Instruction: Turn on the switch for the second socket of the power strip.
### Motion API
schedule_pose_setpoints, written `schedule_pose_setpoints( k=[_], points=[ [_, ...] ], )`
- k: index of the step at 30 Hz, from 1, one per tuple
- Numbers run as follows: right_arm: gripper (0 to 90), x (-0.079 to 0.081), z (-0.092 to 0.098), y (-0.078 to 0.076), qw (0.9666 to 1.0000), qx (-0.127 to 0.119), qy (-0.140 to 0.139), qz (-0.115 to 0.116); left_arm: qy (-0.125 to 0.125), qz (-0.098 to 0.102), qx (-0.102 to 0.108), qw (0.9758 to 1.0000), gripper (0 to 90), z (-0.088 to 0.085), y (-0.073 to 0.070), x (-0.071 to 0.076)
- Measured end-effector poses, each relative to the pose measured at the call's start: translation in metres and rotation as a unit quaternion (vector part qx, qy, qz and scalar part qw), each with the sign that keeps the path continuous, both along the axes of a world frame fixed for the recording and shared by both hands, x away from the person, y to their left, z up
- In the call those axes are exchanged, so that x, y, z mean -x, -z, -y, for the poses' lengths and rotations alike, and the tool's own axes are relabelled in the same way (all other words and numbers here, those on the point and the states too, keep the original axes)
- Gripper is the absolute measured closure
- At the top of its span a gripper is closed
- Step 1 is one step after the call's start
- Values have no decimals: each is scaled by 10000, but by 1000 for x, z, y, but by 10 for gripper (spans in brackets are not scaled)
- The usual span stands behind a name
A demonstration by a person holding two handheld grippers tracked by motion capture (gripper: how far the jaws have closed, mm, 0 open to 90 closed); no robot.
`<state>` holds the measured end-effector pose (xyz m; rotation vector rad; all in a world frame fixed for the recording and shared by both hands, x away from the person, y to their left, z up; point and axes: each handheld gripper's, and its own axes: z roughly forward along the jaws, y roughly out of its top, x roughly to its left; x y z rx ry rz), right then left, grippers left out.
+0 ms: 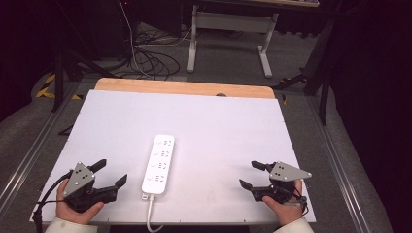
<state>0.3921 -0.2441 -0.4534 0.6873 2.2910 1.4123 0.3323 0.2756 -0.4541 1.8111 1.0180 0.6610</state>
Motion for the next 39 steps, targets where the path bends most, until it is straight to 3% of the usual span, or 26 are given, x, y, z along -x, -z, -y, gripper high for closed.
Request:
schedule_pose_setpoints(
  k=[15,21,25,31,36,39],
  points=[
    [249,0,-1,0,10000,32,-9,28,23,106,-186,9998,166,2,-3,3],
    [250,-1,-1,1,10000,39,-31,12,79,-97,-82,9999,180,1,-7,3],
    [251,-1,0,1,10000,38,-26,2,90,-96,-84,9999,189,2,-9,3],
    [251,-1,0,1,10000,26,-18,-21,111,11,-351,9993,225,5,-14,3],
    [253,-2,0,2,10000,34,-24,-38,142,-186,-68,9997,270,5,-23,-3],
    [254,-2,0,3,10000,29,-23,-41,178,-297,-7,9994,279,6,-25,-8]
  ],
)
